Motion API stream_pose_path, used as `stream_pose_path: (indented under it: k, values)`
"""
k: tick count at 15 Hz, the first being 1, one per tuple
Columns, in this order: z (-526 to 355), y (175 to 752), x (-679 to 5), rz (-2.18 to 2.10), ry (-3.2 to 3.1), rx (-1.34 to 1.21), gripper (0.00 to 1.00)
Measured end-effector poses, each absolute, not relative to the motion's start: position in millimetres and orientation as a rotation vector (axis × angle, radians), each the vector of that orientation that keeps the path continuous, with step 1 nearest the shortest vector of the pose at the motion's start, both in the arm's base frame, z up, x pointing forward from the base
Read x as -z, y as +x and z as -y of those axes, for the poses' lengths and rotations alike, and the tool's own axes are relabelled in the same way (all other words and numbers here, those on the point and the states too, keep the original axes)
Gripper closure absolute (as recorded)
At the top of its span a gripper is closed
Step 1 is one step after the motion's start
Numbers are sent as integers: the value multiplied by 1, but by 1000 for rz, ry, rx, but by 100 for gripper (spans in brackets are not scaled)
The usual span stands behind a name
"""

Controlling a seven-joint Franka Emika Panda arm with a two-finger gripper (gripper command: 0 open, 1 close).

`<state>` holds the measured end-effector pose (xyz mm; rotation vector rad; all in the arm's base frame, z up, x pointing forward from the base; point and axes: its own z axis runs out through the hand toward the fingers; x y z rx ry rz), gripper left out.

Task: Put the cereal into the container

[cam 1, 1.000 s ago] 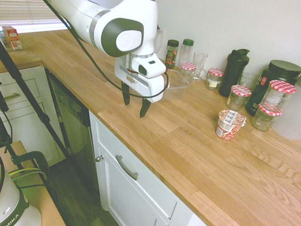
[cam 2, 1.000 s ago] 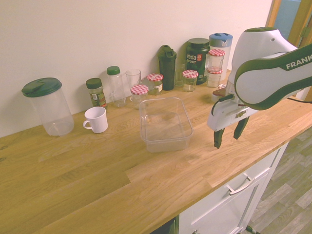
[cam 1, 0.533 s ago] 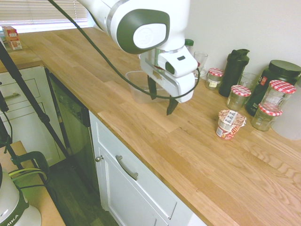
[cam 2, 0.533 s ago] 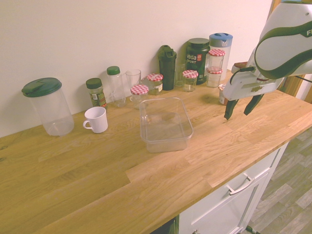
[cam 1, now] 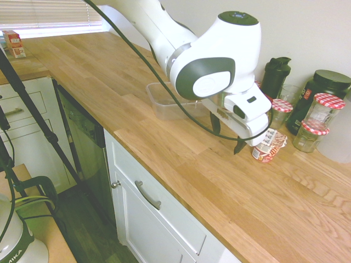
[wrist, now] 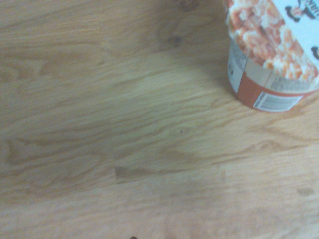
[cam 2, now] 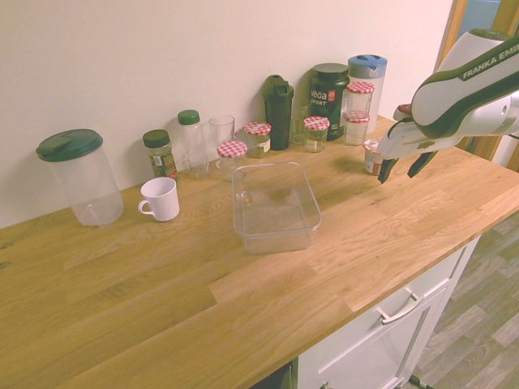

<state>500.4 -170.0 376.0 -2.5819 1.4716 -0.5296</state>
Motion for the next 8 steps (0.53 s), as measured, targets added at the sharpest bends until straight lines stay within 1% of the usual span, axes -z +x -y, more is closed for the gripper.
stream_pose_path:
  k: [3, 6, 8]
  values:
    - [187, 522, -359, -1503, -2583, 633, 0]
    - [198, 542, -356, -1532, -2573, 752, 0]
    - [201, 551, -355, -1534, -2568, 784, 0]
